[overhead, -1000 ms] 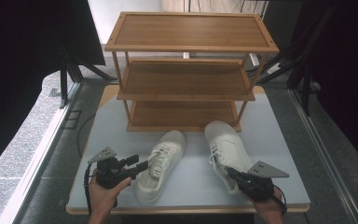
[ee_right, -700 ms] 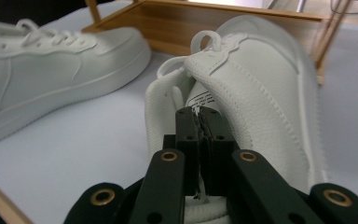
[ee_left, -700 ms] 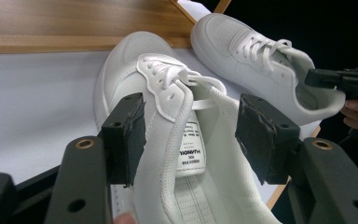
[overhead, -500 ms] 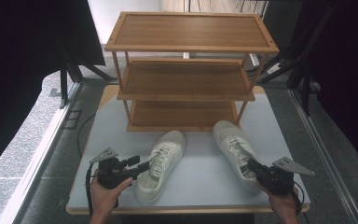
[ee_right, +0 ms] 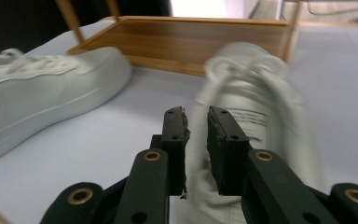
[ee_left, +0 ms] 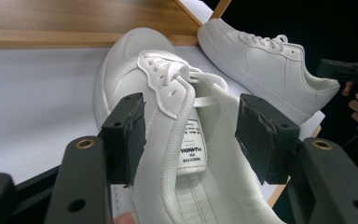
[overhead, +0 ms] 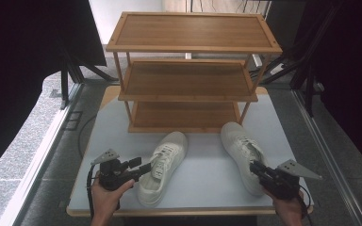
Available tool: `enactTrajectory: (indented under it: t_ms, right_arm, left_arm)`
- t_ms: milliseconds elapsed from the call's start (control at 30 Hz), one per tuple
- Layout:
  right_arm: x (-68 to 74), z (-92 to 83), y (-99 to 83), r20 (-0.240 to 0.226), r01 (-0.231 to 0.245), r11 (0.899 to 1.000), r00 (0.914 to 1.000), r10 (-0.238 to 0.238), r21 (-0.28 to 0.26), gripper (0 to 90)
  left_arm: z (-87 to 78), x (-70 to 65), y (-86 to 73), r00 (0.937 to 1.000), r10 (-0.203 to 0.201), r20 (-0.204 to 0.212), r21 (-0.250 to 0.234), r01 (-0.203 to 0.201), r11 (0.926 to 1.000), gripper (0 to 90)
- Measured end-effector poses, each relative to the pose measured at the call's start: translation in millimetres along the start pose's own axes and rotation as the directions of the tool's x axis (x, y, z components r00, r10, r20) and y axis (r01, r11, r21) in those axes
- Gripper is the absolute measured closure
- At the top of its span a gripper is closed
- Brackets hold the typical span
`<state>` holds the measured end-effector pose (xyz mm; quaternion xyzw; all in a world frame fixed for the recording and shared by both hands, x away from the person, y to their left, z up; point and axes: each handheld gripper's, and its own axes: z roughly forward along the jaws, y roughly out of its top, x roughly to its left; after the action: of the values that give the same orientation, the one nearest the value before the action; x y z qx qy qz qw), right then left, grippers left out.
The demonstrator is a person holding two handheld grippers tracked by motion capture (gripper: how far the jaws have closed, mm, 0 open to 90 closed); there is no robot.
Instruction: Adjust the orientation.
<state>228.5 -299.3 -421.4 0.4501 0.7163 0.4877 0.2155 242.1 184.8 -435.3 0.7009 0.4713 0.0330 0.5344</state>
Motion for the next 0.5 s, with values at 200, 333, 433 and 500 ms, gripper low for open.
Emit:
enactTrajectory:
  t_ms: [200, 333, 433, 500]
  right_arm:
    - [21.1, 10.1, -7.2, -0.032, 0.075, 0.995, 0.9968, -0.073, 0.063, 78.7]
    - [18.4, 16.0, -12.5, -0.023, 0.069, 0.994, 0.9975, -0.067, 0.090, 80.6]
    - [15.7, 15.4, -12.7, -0.011, 0.068, 0.994, 0.9977, -0.067, 0.089, 81.4]
    - [13.6, 14.7, -13.2, -0.006, 0.068, 0.994, 0.9977, -0.068, 0.089, 82.8]
  left_arm:
    - [0.8, -0.4, -0.2, 1.0000, 0.000, 0.001, 0.003, 0.000, 1.0000, 42.4]
    - [1.7, -0.3, -0.6, 1.0000, 0.002, 0.002, 0.009, -0.002, 1.0000, 42.3]
    - [2.0, -0.2, -0.7, 1.0000, 0.001, 0.003, 0.011, -0.001, 0.9999, 42.3]
    - [2.1, -0.1, -0.8, 1.0000, 0.003, 0.004, 0.011, -0.003, 0.9999, 42.3]
